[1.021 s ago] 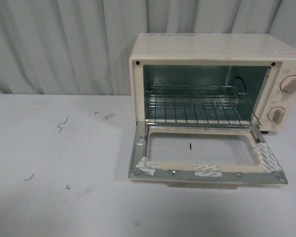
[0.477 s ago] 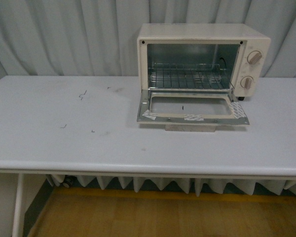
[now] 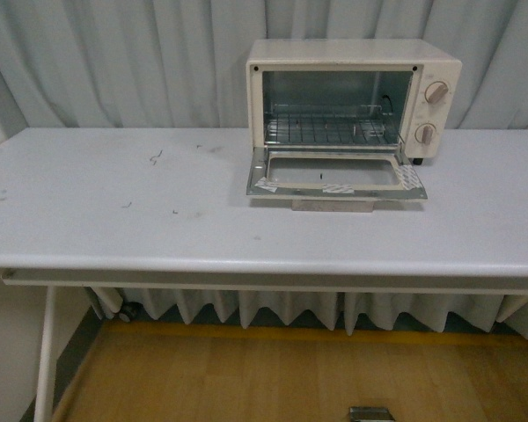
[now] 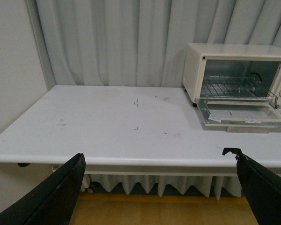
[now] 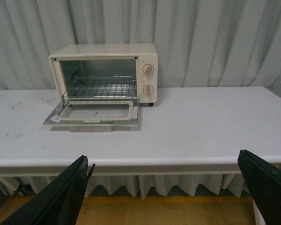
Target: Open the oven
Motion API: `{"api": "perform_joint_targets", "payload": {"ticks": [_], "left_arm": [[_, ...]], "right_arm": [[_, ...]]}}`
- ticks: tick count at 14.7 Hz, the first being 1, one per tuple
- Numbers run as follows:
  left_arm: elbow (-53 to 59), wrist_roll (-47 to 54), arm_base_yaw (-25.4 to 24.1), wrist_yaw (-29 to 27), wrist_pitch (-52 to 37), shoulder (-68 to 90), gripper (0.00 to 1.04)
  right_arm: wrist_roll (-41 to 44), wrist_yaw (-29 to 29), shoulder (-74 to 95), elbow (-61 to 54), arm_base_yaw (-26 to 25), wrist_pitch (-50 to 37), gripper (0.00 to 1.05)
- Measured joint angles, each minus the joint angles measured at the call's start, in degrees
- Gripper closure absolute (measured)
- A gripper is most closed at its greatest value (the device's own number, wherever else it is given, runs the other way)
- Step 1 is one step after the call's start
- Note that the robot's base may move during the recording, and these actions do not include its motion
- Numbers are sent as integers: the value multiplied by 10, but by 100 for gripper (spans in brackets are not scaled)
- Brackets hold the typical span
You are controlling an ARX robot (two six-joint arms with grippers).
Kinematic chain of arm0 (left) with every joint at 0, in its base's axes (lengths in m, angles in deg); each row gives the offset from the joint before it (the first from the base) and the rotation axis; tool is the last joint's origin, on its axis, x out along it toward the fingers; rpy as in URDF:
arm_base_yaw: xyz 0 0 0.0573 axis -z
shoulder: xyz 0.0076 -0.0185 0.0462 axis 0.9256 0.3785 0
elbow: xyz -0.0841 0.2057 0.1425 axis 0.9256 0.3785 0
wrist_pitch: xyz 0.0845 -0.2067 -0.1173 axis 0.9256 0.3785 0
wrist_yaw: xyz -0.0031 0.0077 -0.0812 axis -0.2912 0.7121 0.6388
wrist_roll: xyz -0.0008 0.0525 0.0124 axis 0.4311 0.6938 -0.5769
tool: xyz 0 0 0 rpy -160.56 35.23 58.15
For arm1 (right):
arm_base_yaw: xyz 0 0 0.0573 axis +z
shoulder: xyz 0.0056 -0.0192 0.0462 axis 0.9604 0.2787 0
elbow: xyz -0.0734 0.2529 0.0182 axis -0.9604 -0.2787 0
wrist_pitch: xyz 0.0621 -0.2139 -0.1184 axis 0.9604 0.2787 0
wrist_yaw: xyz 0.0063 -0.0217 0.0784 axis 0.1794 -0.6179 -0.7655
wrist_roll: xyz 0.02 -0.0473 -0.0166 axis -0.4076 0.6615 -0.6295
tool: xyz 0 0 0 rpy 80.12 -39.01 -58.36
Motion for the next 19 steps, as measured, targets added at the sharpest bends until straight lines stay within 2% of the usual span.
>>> {"api": "perform_joint_targets", "payload": {"ticks": [19], "left_arm": [[0, 0, 0, 0, 0, 0, 7]], "right_arm": [[0, 0, 0, 0, 0, 0, 6]]}}
